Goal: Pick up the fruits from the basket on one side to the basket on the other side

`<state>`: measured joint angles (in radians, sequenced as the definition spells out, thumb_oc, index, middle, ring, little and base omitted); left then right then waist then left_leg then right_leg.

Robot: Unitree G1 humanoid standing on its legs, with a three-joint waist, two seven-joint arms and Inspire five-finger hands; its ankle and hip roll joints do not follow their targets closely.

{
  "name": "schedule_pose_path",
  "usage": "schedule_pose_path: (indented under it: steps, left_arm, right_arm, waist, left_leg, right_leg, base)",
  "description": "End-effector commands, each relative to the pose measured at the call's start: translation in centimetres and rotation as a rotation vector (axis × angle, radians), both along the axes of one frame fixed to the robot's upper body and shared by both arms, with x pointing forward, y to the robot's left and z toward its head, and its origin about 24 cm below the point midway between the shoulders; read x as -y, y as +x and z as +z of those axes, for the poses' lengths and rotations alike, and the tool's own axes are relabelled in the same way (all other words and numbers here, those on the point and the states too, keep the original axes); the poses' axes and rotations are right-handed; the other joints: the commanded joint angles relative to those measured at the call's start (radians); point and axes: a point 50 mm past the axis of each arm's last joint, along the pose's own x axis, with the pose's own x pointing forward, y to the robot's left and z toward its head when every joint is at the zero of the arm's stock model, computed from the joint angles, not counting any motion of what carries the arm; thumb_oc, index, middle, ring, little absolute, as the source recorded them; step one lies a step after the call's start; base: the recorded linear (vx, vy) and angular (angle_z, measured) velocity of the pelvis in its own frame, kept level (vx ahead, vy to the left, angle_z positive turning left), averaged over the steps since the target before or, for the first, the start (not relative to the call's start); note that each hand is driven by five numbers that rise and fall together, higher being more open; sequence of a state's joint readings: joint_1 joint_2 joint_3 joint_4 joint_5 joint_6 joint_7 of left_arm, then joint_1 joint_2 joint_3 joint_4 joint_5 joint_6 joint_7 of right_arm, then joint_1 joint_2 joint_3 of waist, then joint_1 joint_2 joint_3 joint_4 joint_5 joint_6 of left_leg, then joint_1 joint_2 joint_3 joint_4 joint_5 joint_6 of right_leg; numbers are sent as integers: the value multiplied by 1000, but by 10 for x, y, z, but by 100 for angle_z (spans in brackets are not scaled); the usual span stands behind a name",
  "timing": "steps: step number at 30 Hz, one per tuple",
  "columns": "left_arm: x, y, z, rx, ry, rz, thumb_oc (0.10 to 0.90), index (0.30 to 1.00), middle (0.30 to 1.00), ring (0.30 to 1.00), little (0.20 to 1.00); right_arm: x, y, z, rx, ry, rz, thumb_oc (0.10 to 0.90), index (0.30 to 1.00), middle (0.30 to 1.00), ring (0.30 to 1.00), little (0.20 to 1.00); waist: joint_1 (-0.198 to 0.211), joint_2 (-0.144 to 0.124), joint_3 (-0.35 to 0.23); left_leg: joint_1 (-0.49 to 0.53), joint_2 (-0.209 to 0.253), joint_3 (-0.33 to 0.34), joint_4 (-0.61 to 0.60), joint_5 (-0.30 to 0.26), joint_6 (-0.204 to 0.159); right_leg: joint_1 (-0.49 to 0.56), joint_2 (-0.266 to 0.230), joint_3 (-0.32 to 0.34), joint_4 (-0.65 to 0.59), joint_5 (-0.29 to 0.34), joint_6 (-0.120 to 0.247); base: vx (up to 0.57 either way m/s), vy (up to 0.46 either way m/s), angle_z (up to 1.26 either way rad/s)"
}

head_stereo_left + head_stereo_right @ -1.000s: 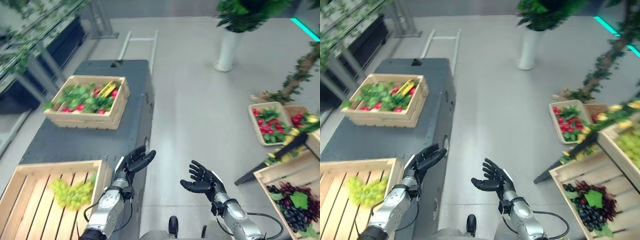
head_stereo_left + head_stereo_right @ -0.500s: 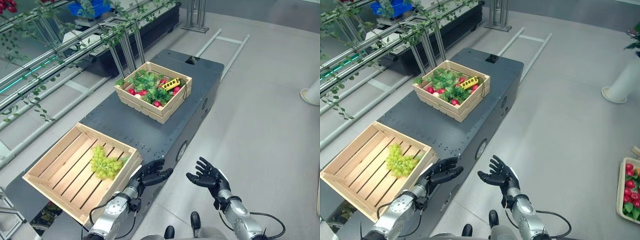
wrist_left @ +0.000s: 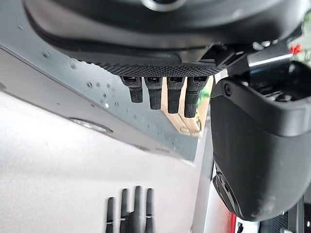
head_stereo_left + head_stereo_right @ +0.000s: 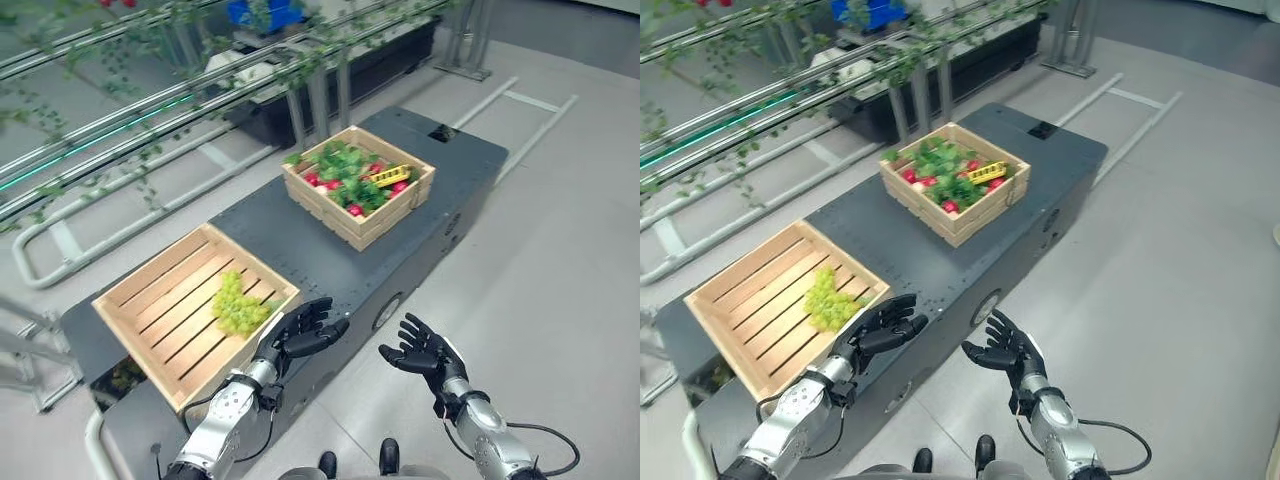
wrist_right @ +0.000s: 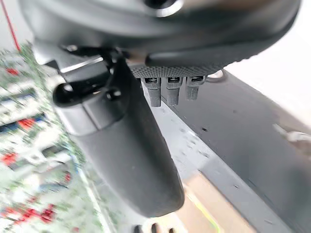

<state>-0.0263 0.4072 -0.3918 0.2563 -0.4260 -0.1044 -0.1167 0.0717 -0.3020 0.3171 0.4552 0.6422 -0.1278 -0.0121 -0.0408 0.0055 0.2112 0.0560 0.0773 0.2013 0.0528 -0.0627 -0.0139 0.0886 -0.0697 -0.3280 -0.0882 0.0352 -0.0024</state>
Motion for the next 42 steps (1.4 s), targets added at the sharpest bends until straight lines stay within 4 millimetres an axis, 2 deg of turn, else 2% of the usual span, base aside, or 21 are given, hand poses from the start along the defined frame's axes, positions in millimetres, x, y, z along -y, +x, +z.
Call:
schedule_pose_path:
  steps: [1, 2, 4, 5, 6, 11, 12, 14, 17, 19, 21, 23, 25, 27, 28, 29, 30, 32, 38, 40, 42]
  left_arm:
    - [15, 24, 46, 264, -26, -79, 800, 900, 900, 900, 900]
    - [21, 28, 51, 279, -33, -97, 800, 900, 900, 900, 900]
    - [24, 32, 51, 278, -13, -76, 800, 900, 900, 900, 900]
    - [25, 34, 49, 269, 26, -54, 800, 900, 900, 900, 900]
    - [22, 36, 46, 282, 113, -34, 800, 900, 900, 900, 900]
    - [23, 35, 57, 325, 183, -125, 800, 900, 900, 900, 900]
    - [24, 35, 60, 334, 193, -140, 800, 900, 900, 900, 900]
    - [22, 34, 62, 342, 188, -154, 800, 900, 900, 900, 900]
    - [22, 34, 65, 342, 180, -163, 800, 900, 900, 900, 900]
    - [27, 38, 73, 381, 165, -150, 800, 900, 900, 900, 900]
    - [31, 41, 79, 413, 161, -152, 800, 900, 900, 900, 900]
    - [30, 44, 87, 447, 148, -145, 800, 900, 900, 900, 900]
    - [27, 38, 87, 473, 167, -123, 800, 900, 900, 900, 900]
    - [24, 35, 87, 493, 168, -106, 800, 900, 900, 900, 900]
    - [23, 37, 92, 541, 170, -74, 800, 900, 900, 900, 900]
    - [24, 39, 95, 570, 172, -67, 800, 900, 900, 900, 900]
    - [25, 41, 101, 614, 178, -61, 800, 900, 900, 900, 900]
    - [21, 42, 112, 682, 215, -38, 800, 900, 900, 900, 900]
    - [8, 46, 151, 858, 303, 54, 800, 900, 900, 900, 900]
    - [-1, 49, 161, 923, 343, 150, 800, 900, 900, 900, 900]
    - [-25, 55, 177, 1051, 460, 351, 800, 900, 900, 900, 900]
  right_arm:
    - [14, 24, 36, 229, 64, -210, 800, 900, 900, 900, 900]
    - [18, 22, 36, 247, 61, -254, 800, 900, 900, 900, 900]
    - [18, 23, 37, 264, 58, -260, 800, 900, 900, 900, 900]
    - [18, 24, 37, 265, 60, -272, 800, 900, 900, 900, 900]
    - [18, 24, 36, 246, 87, -325, 800, 900, 900, 900, 900]
    - [7, 23, 35, 238, 128, -381, 800, 900, 900, 900, 900]
    - [2, 22, 35, 238, 124, -381, 800, 900, 900, 900, 900]
    - [1, 19, 35, 241, 100, -372, 800, 900, 900, 900, 900]
    - [1, 18, 34, 238, 95, -379, 800, 900, 900, 900, 900]
    - [-2, 23, 37, 260, 102, -385, 800, 900, 900, 900, 900]
    - [-2, 29, 42, 281, 104, -401, 800, 900, 900, 900, 900]
    - [2, 35, 45, 282, 94, -423, 800, 900, 900, 900, 900]
    - [6, 34, 45, 260, 85, -426, 800, 900, 900, 900, 900]
    - [9, 31, 46, 266, 53, -415, 800, 900, 900, 900, 900]
    - [17, 30, 46, 265, 33, -432, 800, 900, 900, 900, 900]
    - [20, 31, 47, 278, 34, -433, 800, 900, 900, 900, 900]
    - [23, 33, 49, 302, 20, -422, 800, 900, 900, 900, 900]
    - [28, 31, 48, 294, -8, -432, 800, 900, 900, 900, 900]
    - [35, 23, 42, 269, -15, -459, 800, 900, 900, 900, 900]
    - [35, 24, 44, 269, -27, -455, 800, 900, 900, 900, 900]
    - [39, 22, 43, 265, -44, -438, 800, 900, 900, 900, 900]
  waist:
    - [-34, -28, -26]
    - [-55, -18, -20]
    - [-63, -4, -24]
    - [-63, 4, -27]
    - [-50, 21, -33]
    - [-36, 40, -32]
    - [-35, 41, -24]
    - [-45, 37, -6]
    - [-51, 33, 4]
    - [-51, 28, 6]
    - [-55, 25, 8]
    - [-61, 24, 11]
    - [-69, 2, 7]
    - [-67, -10, 14]
    - [-53, -15, 44]
    - [-51, -9, 56]
    - [-54, -5, 59]
    - [-59, 6, 51]
    - [-78, 42, 30]
    - [-81, 56, 36]
    - [-94, 72, 50]
  left_leg:
    - [-19, 52, 132, 122, 52, -46]
    - [-14, 58, 213, 73, 59, -50]
    - [8, 40, 220, -17, 46, -33]
    - [23, 24, 200, -53, 46, -26]
    - [43, -13, 122, -102, 52, -13]
    - [66, -43, 90, -140, 36, 30]
    - [60, -58, 72, -140, 31, 50]
    - [61, -72, 41, -140, 30, 65]
    - [53, -61, 13, -140, 47, 60]
    - [43, -52, 3, -140, 34, 51]
    - [33, -51, 2, -140, 21, 53]
    - [34, -29, 22, -140, 14, 50]
    - [9, -8, 37, -13, -15, 36]
    - [-40, 5, 32, 116, -10, 24]
    - [-126, 34, 8, 214, 45, -8]
    - [-134, 40, 2, 144, 76, -23]
    - [-116, 50, 34, 85, 71, -22]
    - [-76, 29, 18, 26, 52, -10]
    - [-15, 6, 31, -66, 54, -16]
    - [-17, 0, 26, -68, 53, -17]
    - [-26, -6, 27, -64, 53, -22]
  right_leg:
    - [53, -10, 39, 43, -65, 7]
    - [60, -26, -11, 47, -67, 22]
    - [55, -36, -22, 52, -68, 37]
    - [51, -39, -20, 57, -69, 44]
    - [37, -46, -5, 79, -69, 67]
    - [-19, -65, -16, 237, -107, 89]
    - [-81, -91, -3, 402, -95, 100]
    - [-153, -79, 54, 526, -74, 106]
    - [-150, -49, 91, 397, -57, 84]
    - [-150, -52, 146, 176, 10, 83]
    - [-173, -51, 197, 101, 59, 91]
    - [-168, -41, 212, 86, 39, 96]
    - [-135, -27, 230, 103, 9, 76]
    - [-119, -27, 221, 103, 2, 58]
    - [-88, -22, 196, 96, -2, 35]
    - [-75, -20, 183, 95, -8, 36]
    - [-69, -29, 160, 96, -16, 38]
    - [-63, -43, 155, 93, -23, 47]
    - [-66, -57, 144, 72, -31, 60]
    - [-75, -59, 147, 84, -40, 60]
    - [-87, -62, 153, 99, -54, 58]
  base:
    - [-11, 167, 182]
    - [-4, 258, 185]
    - [33, 264, 157]
    - [131, 304, 65]
    - [129, 282, 26]
    - [101, 228, -5]
    - [69, 164, 21]
    - [98, 75, 25]
    - [79, -130, 48]
    - [84, -230, 55]
    - [19, -226, 37]
    - [114, -321, 25]
    - [195, -295, 29]
    - [88, -181, 6]
    - [28, -141, -1]
    - [27, -54, 16]
    - [77, 80, 15]
    - [156, 118, -3]
    - [101, 77, 0]
    - [35, 101, 8]
    - [22, 117, 8]
